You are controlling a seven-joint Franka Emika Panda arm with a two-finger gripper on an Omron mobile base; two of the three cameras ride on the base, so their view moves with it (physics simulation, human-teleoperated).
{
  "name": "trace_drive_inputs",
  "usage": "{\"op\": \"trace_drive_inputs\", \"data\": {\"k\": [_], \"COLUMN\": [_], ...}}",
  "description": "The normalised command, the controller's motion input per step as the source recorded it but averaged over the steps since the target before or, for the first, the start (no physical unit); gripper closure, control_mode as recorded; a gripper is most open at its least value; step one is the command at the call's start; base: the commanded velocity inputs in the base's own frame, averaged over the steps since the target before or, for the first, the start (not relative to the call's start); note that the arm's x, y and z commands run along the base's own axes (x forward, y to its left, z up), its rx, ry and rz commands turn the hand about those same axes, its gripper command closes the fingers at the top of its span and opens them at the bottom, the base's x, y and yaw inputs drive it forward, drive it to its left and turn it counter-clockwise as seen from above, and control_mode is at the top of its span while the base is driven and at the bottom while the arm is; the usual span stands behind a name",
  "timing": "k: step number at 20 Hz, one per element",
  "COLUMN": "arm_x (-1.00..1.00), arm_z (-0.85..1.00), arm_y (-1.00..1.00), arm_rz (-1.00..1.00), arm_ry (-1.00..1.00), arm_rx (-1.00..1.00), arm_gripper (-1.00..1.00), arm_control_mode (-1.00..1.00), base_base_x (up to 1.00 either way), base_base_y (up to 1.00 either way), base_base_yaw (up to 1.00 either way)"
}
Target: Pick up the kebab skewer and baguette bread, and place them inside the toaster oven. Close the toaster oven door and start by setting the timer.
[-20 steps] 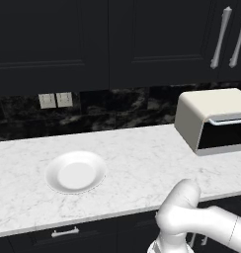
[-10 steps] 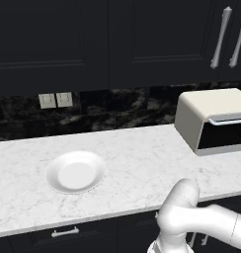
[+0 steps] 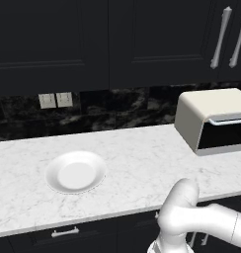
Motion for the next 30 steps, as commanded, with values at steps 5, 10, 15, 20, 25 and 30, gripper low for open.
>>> {"op": "trace_drive_inputs", "data": {"k": [5,10,15,20,25,30], "arm_x": [0.15,0.07,0.0,0.0,-0.05,-0.11], "arm_z": [0.0,0.0,0.0,0.0,0.0,0.0], "arm_y": [0.0,0.0,0.0,0.0,-0.11,-0.2], "arm_rz": [0.0,0.0,0.0,0.0,0.0,-0.01], "arm_ry": [0.01,0.03,0.02,0.0,0.0,0.0], "arm_rx": [0.0,0.0,0.0,0.0,0.11,0.18], "arm_gripper": [-1.0,1.0,1.0,1.0,1.0,1.0], "arm_control_mode": [-1.0,-1.0,-1.0,-1.0,-1.0,-1.0], "base_base_x": [0.0,0.0,0.0,0.0,0.0,0.0], "base_base_y": [0.0,0.0,0.0,0.0,0.0,0.0], "base_base_yaw": [0.0,0.0,0.0,0.0,0.0,0.0]}}
